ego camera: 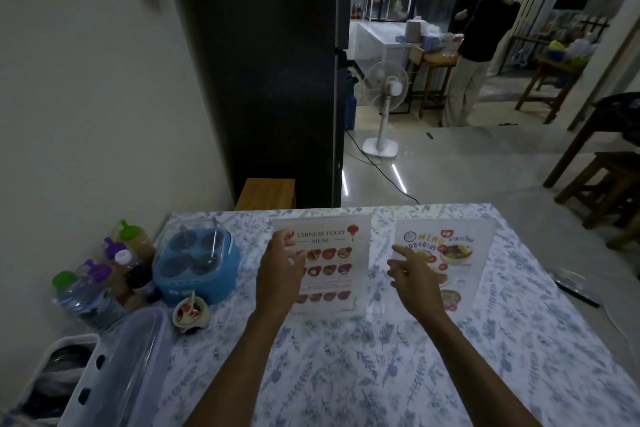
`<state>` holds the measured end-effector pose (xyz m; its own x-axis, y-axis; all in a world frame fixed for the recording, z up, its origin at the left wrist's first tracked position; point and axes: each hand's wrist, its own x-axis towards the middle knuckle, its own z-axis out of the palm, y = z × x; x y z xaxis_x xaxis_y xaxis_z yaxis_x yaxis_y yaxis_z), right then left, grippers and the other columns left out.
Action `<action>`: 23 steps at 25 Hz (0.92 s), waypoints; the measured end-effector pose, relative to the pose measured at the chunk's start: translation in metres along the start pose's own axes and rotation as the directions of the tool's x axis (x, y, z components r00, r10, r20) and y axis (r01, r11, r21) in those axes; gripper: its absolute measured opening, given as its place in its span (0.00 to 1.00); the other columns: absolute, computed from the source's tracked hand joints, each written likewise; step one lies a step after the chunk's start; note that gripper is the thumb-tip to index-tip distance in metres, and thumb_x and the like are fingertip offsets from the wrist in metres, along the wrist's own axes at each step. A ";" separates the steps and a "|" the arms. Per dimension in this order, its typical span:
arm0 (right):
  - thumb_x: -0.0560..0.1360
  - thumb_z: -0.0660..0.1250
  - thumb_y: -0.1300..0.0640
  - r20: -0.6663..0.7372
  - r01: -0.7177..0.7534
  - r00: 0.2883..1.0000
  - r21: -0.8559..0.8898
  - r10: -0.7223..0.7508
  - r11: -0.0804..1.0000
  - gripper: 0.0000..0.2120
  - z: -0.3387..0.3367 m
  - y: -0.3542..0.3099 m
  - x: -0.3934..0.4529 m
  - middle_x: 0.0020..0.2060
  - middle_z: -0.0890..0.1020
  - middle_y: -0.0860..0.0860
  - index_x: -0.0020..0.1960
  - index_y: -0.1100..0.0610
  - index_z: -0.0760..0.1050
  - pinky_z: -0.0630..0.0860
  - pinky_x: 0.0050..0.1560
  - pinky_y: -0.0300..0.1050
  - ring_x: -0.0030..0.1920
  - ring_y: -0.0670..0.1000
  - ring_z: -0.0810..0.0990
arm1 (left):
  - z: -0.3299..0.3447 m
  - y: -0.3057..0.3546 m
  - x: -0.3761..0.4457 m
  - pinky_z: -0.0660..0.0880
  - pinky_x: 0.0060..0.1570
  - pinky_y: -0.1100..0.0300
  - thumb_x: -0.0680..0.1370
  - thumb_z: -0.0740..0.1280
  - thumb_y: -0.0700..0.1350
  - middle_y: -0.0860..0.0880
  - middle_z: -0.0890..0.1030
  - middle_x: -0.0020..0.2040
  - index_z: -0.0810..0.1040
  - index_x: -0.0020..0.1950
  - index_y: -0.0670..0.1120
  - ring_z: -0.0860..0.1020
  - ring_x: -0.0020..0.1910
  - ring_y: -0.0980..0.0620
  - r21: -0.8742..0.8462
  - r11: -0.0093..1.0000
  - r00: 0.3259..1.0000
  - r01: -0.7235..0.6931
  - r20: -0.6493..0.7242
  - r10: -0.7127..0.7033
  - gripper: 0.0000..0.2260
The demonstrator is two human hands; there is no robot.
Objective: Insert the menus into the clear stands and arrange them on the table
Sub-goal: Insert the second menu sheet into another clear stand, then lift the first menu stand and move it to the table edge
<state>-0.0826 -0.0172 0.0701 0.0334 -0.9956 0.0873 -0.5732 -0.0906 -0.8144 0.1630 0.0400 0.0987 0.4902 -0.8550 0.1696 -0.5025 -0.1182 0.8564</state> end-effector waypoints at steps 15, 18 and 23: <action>0.82 0.63 0.57 -0.096 -0.231 0.968 0.028 0.233 0.973 0.17 -0.080 0.092 -0.019 0.58 0.84 0.57 0.70 0.54 0.72 0.84 0.49 0.52 0.53 0.54 0.84 | 0.148 0.034 -0.045 0.79 0.44 0.58 0.79 0.70 0.46 0.49 0.81 0.53 0.76 0.62 0.47 0.81 0.47 0.54 0.048 0.998 0.916 -0.048 0.400 0.024 0.13; 0.80 0.66 0.55 -0.114 -0.314 0.940 0.069 0.320 0.947 0.21 -0.093 0.120 -0.001 0.60 0.82 0.59 0.72 0.54 0.67 0.83 0.47 0.52 0.51 0.55 0.85 | 0.183 0.027 -0.036 0.81 0.49 0.52 0.78 0.72 0.47 0.46 0.79 0.59 0.74 0.67 0.43 0.81 0.51 0.48 0.111 0.991 0.876 0.074 0.467 -0.118 0.19; 0.78 0.69 0.48 -0.076 -0.350 0.930 0.107 0.359 0.931 0.28 -0.103 0.159 0.047 0.64 0.80 0.57 0.75 0.53 0.66 0.83 0.51 0.50 0.53 0.55 0.85 | 0.225 0.027 -0.022 0.78 0.48 0.55 0.78 0.71 0.52 0.44 0.83 0.57 0.78 0.63 0.42 0.82 0.53 0.45 0.263 0.961 0.908 0.092 0.375 -0.189 0.19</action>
<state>-0.2560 -0.0759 0.0039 -0.2367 -0.9571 -0.1673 -0.4576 0.2617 -0.8498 -0.0215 -0.0575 0.0083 0.2728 -0.9429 -0.1909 -0.6249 -0.3245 0.7100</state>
